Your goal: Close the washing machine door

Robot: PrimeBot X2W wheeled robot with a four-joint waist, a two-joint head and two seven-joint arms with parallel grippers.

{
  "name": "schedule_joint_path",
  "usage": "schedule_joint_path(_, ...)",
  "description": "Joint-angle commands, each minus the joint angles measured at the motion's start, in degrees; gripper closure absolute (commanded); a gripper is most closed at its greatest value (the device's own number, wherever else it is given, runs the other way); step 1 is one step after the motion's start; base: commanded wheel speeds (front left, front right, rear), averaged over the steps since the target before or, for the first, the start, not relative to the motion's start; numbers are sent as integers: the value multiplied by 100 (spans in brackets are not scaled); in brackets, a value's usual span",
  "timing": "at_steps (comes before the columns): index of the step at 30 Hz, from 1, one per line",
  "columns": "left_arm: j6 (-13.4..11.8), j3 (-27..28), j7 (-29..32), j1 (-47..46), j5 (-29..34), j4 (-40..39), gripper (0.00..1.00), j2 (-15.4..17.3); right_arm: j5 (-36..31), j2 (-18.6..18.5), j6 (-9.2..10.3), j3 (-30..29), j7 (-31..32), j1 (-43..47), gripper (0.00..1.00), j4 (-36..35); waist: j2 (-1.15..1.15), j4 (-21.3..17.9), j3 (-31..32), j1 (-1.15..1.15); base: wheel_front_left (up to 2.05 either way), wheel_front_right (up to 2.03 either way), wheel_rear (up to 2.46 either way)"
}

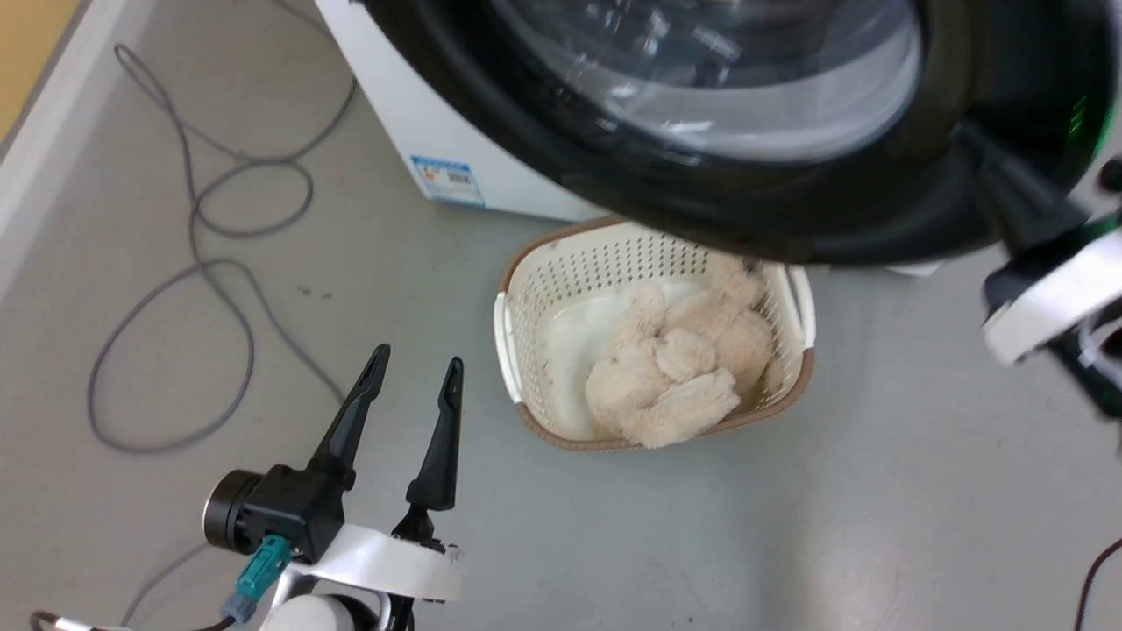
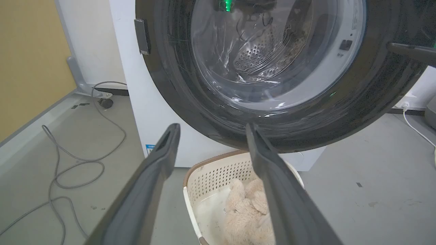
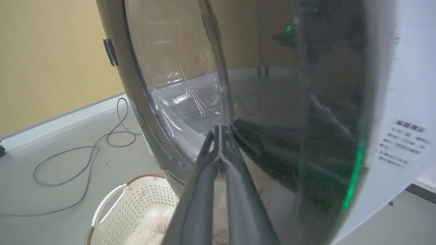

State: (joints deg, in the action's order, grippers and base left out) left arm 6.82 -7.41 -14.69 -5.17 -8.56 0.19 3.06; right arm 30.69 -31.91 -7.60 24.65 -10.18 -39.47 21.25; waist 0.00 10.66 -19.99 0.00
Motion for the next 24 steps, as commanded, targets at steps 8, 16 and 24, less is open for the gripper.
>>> schedule_joint_path(8,39,-57,-30,-266,-49,-42,0,-15,27,-73,11,-374,257,-993,100,745,0,236,-474,0,0,0,0)
schedule_joint_path(16,-57,-214,-30,-360,-211,-46,0,-17,2,116,11,-924,410,-1715,100,1630,0,364,-643,0,0,0,0)
schedule_joint_path(24,-134,-253,-30,-375,-257,0,0,-18,-111,389,11,-1131,265,-1927,100,2194,0,370,-565,0,0,0,0)
